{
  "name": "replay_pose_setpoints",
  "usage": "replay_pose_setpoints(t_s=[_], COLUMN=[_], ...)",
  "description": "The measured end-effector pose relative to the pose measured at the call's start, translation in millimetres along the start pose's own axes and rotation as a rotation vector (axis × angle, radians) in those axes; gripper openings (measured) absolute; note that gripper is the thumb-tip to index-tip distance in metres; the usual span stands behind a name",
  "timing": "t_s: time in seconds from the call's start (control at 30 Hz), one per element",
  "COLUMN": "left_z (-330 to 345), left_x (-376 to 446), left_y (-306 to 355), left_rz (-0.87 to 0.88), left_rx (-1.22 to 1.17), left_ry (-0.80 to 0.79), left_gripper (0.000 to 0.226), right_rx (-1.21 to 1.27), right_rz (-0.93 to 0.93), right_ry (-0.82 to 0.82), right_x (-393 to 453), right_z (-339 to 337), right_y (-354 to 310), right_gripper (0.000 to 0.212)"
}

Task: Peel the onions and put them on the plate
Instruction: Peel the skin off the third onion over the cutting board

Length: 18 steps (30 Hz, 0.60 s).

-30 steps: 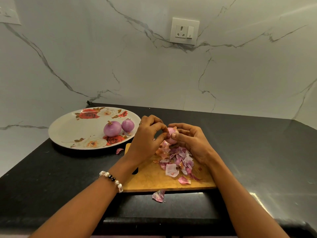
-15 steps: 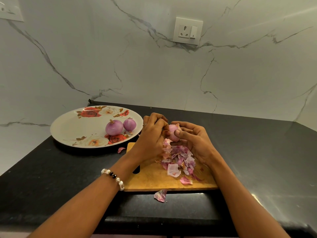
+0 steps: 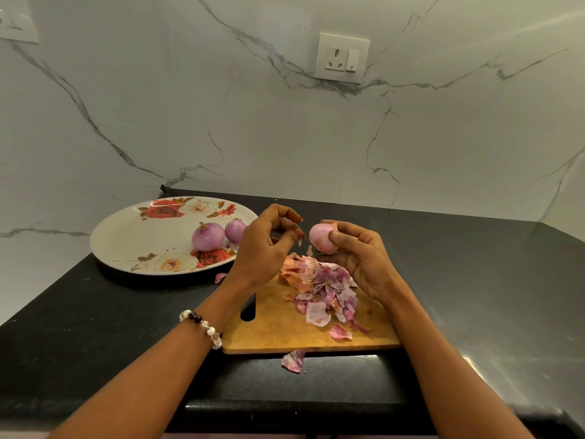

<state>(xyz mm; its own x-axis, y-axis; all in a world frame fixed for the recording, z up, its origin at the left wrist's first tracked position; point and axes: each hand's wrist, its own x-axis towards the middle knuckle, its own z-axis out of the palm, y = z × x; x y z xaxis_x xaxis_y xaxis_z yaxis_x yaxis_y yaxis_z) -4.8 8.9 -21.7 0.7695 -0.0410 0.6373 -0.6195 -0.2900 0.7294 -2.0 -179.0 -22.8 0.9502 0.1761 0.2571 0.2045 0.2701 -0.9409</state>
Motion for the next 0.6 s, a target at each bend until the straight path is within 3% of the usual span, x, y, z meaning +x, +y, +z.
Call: replay_pose_setpoints(t_s=[0.17, 0.6], left_z=[1.5, 3.1], left_x=[-2.0, -2.3], left_y=[-0.3, -3.0], left_rz=[0.162, 0.279], left_rx=[0.133, 0.225], left_ry=[-0.055, 0.004], left_gripper=[0.021, 0.012], right_rx=[-0.041, -0.192], right_rz=[-0.001, -0.030], right_ry=[-0.015, -0.049], right_x=[0.2, -1.9], right_z=[0.7, 2.8], right_y=[1.0, -0.3], right_gripper=[0.034, 0.043])
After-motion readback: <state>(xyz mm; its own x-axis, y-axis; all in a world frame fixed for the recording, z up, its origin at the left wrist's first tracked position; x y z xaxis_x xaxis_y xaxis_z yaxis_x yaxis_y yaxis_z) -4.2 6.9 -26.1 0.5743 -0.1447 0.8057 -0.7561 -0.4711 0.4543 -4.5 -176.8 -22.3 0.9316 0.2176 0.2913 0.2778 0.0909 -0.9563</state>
